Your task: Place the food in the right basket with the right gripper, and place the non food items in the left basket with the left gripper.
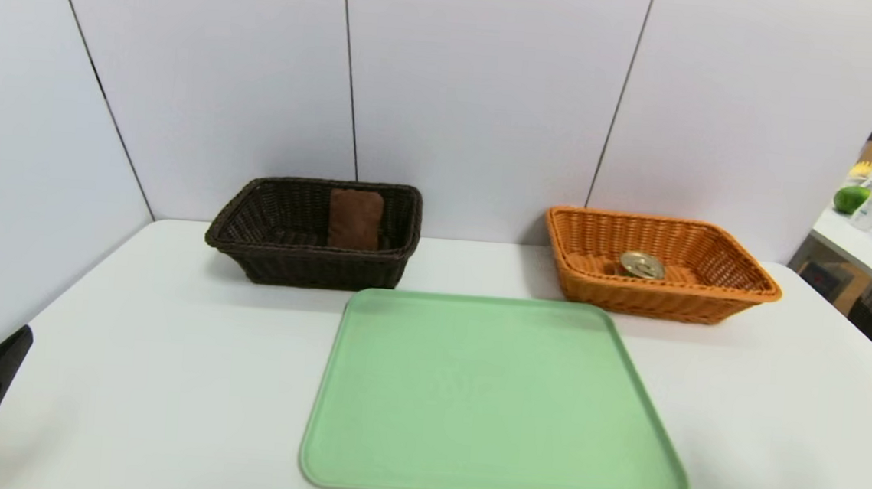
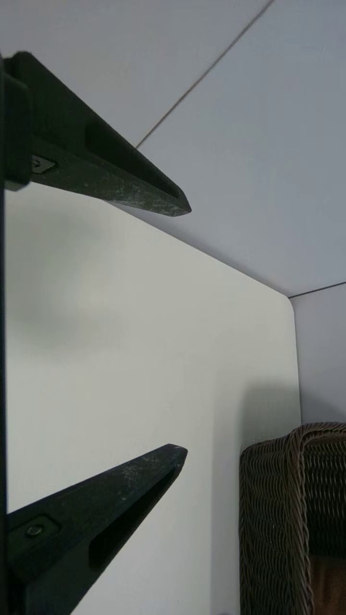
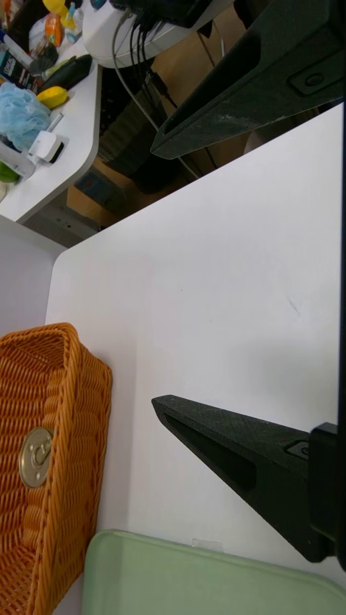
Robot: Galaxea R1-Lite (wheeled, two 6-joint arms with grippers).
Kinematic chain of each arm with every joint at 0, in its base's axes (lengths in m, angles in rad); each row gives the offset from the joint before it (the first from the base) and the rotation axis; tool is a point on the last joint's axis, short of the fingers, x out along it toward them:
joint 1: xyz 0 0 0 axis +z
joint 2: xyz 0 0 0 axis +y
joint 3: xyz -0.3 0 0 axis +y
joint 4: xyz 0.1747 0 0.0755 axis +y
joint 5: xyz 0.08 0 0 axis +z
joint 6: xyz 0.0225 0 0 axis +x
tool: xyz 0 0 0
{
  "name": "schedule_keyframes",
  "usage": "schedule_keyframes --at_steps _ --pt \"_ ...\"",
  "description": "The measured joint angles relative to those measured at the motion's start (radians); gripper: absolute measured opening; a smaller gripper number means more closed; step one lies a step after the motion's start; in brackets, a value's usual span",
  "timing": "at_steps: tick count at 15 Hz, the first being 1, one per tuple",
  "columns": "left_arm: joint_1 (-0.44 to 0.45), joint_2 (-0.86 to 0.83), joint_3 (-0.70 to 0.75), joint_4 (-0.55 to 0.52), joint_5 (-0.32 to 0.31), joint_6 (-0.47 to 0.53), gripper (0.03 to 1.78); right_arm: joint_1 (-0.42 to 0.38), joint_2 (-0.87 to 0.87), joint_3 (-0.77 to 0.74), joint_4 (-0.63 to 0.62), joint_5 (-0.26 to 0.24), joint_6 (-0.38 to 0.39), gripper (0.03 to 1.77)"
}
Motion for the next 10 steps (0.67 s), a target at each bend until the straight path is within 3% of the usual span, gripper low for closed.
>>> schedule_keyframes --at_steps 3,10 --pt "0.030 -0.112 0.021 0.011 -0.005 0.002 1.69 -0.014 -0.107 0.036 0.060 0.005 -0.001 1.70" --pt "0.110 -0.316 0.134 0.007 -0.019 0.002 1.69 -0.021 -0.293 0.104 0.065 0.010 -0.003 1.70"
